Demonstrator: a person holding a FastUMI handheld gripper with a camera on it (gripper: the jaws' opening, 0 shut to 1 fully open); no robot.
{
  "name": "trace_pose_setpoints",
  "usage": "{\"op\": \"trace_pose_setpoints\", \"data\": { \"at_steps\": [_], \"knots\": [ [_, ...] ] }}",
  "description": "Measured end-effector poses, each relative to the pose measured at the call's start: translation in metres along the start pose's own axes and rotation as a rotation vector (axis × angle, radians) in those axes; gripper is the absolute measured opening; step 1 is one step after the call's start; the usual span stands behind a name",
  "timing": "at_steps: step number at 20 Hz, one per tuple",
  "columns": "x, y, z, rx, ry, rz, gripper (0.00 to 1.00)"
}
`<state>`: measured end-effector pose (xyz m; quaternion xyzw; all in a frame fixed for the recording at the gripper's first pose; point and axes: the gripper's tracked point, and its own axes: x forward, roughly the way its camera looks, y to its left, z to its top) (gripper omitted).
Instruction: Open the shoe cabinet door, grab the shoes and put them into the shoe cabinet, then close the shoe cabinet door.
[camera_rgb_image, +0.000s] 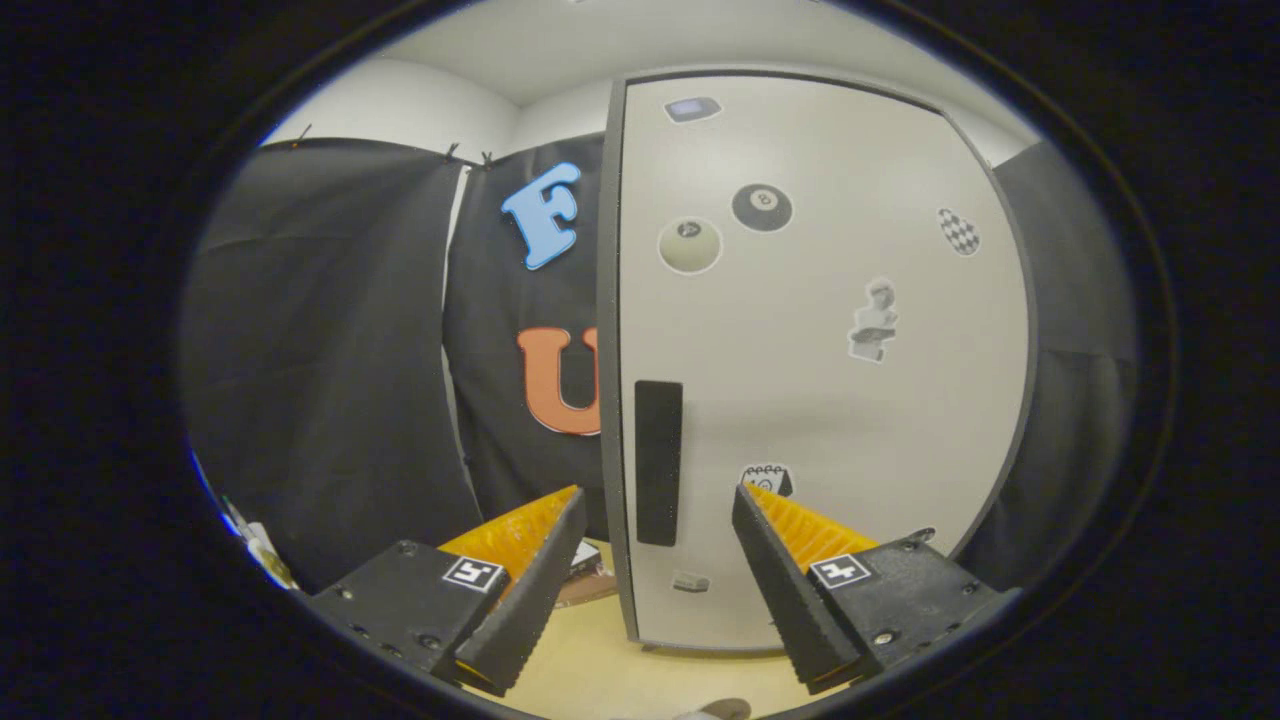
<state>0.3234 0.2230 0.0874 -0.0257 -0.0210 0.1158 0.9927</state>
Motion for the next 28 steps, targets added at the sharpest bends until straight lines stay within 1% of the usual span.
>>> {"op": "trace_pose_setpoints", "data": {
  "at_steps": [1, 2, 3, 4, 6, 7, 9, 10, 12, 14, 16, 18, 20, 22, 24, 26, 28],
  "knots": [
    [0.014, -0.003, -0.001, -0.004, 0.005, -0.022, 0.95],
    [0.025, -0.006, -0.002, -0.003, 0.008, -0.034, 0.92],
    [0.031, -0.004, -0.004, 0.01, 0.015, -0.032, 0.91],
    [0.036, -0.001, -0.005, 0.028, 0.019, -0.029, 0.88],
    [0.044, 0.005, -0.012, 0.054, 0.046, -0.007, 0.77],
    [0.047, 0.013, -0.015, 0.066, 0.05, 0.025, 0.71],
    [0.053, 0.01, -0.021, 0.077, 0.063, -0.008, 0.6],
    [0.057, 0.006, -0.024, 0.084, 0.065, -0.031, 0.56],
    [0.061, 0.005, -0.025, 0.101, 0.065, -0.043, 0.49],
    [0.062, 0.002, -0.026, 0.078, 0.074, -0.07, 0.42],
    [0.061, 0.003, -0.027, 0.062, 0.083, -0.056, 0.35],
    [0.054, 0.004, -0.028, 0.066, 0.106, -0.01, 0.3],
    [0.038, 0.008, -0.028, 0.058, 0.116, 0.033, 0.29],
    [0.012, 0.011, -0.03, 0.042, 0.106, 0.055, 0.27],
    [-0.024, 0.005, -0.035, 0.063, 0.092, 0.051, 0.27],
    [-0.066, -0.005, -0.041, 0.053, 0.075, 0.045, 0.27],
    [-0.102, -0.014, -0.045, 0.053, 0.074, 0.057, 0.27]
  ]
}}
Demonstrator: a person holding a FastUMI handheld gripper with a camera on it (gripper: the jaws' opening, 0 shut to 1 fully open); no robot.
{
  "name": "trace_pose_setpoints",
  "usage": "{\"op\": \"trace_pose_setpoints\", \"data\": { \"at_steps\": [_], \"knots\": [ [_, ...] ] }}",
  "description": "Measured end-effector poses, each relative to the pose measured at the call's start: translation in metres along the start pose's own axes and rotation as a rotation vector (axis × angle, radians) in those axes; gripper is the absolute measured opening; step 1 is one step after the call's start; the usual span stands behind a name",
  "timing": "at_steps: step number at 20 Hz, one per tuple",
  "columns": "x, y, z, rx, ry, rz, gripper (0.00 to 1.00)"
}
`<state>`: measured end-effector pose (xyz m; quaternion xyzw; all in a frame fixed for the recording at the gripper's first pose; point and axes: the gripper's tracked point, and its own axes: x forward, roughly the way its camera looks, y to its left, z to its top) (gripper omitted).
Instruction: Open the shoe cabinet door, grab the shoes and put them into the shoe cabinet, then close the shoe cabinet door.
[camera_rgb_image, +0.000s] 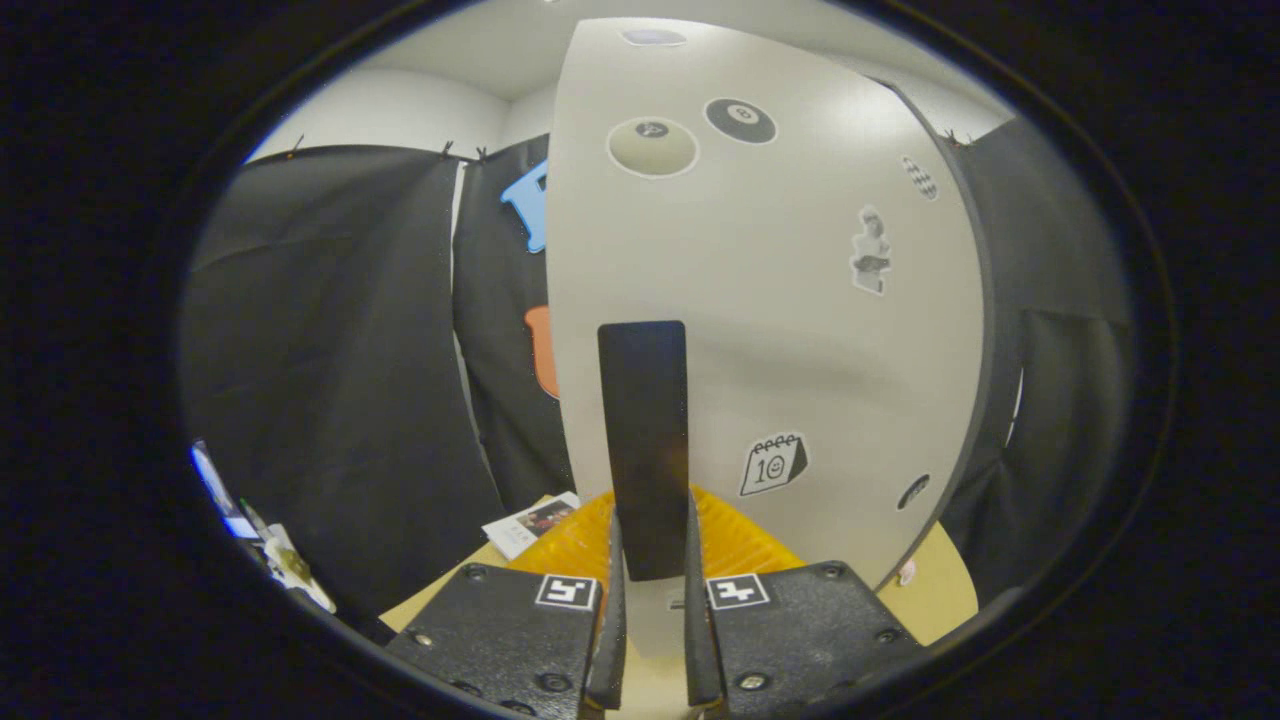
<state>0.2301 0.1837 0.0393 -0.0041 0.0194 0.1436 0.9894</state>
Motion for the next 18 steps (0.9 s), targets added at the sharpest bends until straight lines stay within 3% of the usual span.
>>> {"op": "trace_pose_setpoints", "data": {
  "at_steps": [7, 12, 18],
  "knots": [
    [-0.096, -0.052, -0.012, -0.013, -0.012, -0.058, 0.25],
    [-0.161, -0.104, -0.022, -0.039, -0.02, -0.169, 0.21],
    [-0.198, -0.15, -0.025, -0.014, -0.008, -0.239, 0.11]
  ]
}}
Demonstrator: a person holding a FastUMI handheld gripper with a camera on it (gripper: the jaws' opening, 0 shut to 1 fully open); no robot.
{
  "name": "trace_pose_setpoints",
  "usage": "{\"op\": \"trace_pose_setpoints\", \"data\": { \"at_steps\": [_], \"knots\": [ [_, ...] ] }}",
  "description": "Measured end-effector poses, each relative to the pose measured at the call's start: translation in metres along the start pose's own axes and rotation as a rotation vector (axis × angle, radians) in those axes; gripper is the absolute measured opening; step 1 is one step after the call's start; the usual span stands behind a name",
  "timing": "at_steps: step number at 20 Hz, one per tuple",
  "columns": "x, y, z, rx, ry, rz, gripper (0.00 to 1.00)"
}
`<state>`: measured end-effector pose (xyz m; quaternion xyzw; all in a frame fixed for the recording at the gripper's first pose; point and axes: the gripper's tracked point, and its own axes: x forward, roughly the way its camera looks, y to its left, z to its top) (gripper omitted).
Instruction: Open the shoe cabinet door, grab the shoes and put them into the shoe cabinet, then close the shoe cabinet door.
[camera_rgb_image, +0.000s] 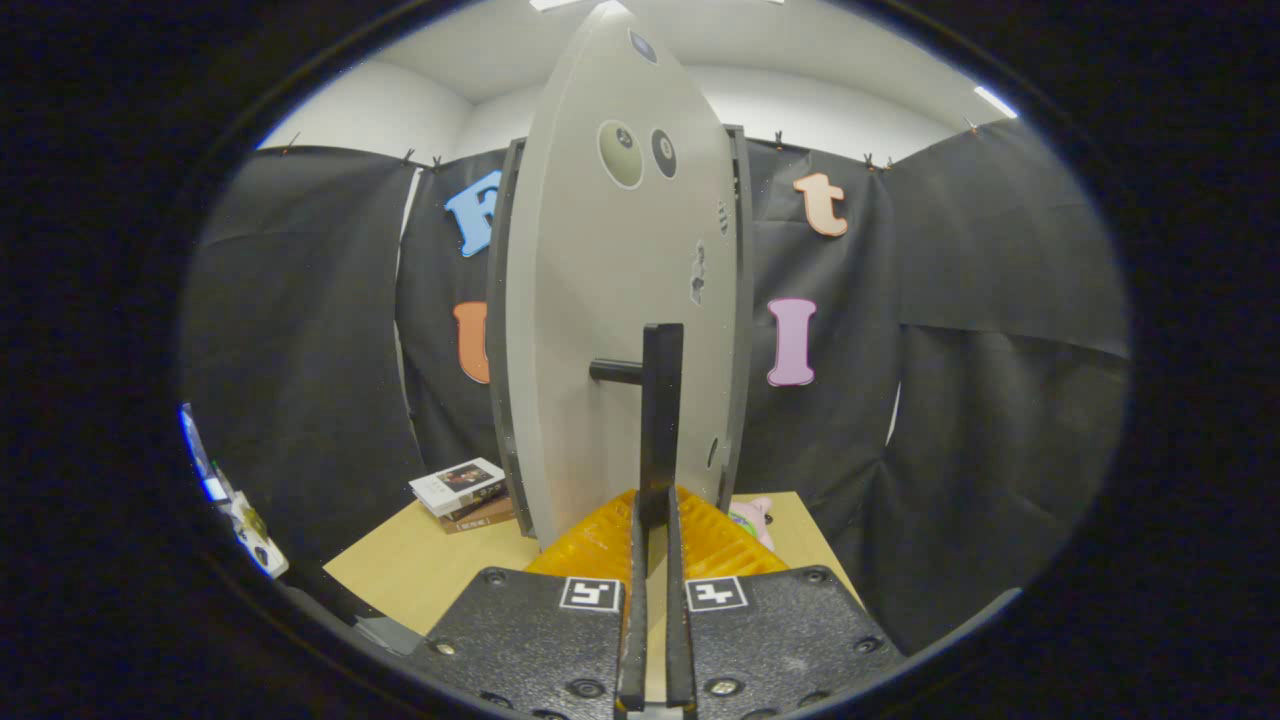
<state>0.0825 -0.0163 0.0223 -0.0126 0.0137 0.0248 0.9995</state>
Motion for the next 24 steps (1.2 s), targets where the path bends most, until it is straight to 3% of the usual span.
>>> {"op": "trace_pose_setpoints", "data": {
  "at_steps": [11, 18, 21, 24],
  "knots": [
    [-0.014, -0.091, 0.0, -0.051, 0.044, 0.034, 0.05],
    [-0.011, -0.121, -0.001, -0.064, -0.001, 0.009, 0.05],
    [-0.012, -0.116, -0.006, -0.005, -0.003, 0.041, 0.05],
    [-0.018, -0.122, -0.005, -0.002, -0.013, 0.013, 0.05]
  ]
}}
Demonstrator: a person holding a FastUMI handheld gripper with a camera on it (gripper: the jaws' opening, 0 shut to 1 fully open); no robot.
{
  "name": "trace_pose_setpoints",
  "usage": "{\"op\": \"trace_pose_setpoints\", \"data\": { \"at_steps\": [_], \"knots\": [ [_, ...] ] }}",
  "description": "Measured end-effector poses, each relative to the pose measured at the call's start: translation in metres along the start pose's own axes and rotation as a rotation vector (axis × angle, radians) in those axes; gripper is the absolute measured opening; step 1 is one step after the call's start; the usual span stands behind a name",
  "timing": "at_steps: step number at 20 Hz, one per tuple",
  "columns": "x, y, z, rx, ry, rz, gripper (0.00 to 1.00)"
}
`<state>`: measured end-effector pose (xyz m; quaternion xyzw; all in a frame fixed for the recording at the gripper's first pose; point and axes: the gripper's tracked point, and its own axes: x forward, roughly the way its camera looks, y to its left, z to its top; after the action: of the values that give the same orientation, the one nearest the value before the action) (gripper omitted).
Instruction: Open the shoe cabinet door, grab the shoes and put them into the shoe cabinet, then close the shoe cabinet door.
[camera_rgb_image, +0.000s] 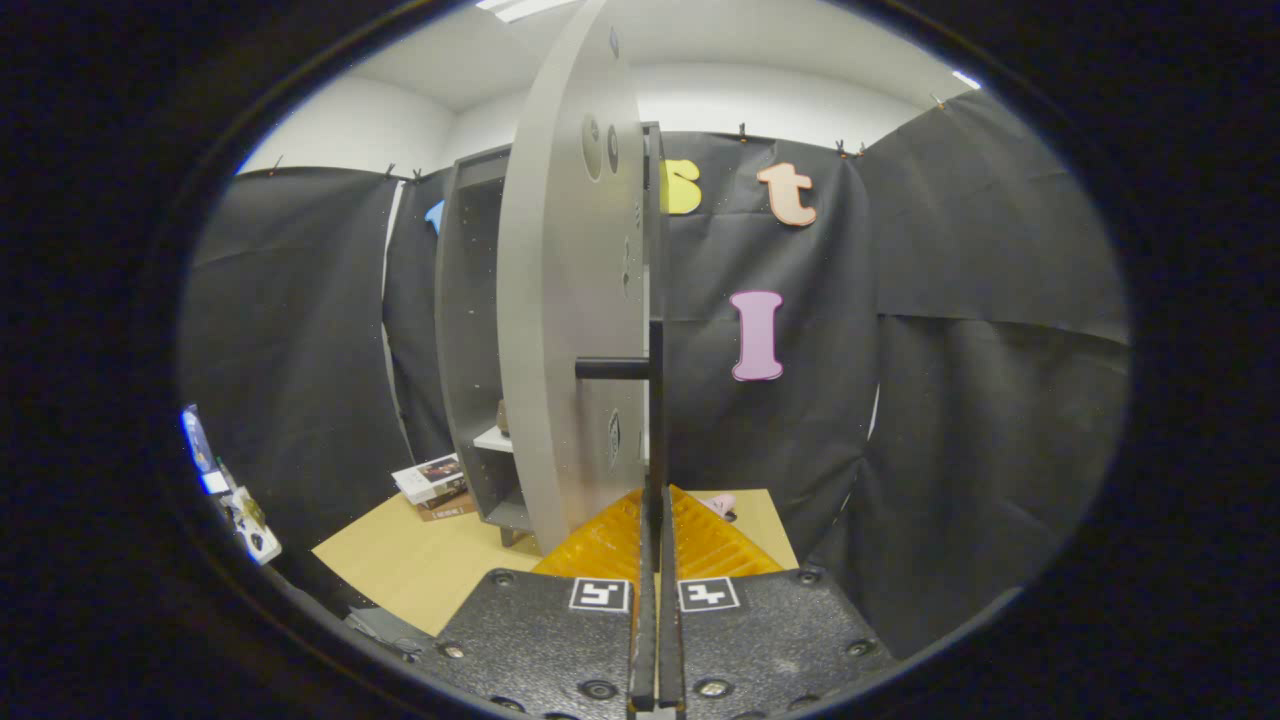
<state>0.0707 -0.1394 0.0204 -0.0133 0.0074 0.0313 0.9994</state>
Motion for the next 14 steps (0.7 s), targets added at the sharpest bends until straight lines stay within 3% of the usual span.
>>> {"op": "trace_pose_setpoints", "data": {
  "at_steps": [3, 7, 10, 12, 14],
  "knots": [
    [-0.015, -0.003, 0.004, 0.007, -0.022, -0.042, 0.08],
    [-0.054, 0.005, 0.007, -0.002, -0.042, -0.104, 0.24],
    [-0.082, 0.032, 0.0, -0.037, -0.043, -0.131, 0.52],
    [-0.088, 0.063, -0.007, -0.065, -0.064, -0.118, 0.62],
    [-0.081, 0.102, -0.035, -0.119, -0.04, -0.077, 0.64]
  ]
}}
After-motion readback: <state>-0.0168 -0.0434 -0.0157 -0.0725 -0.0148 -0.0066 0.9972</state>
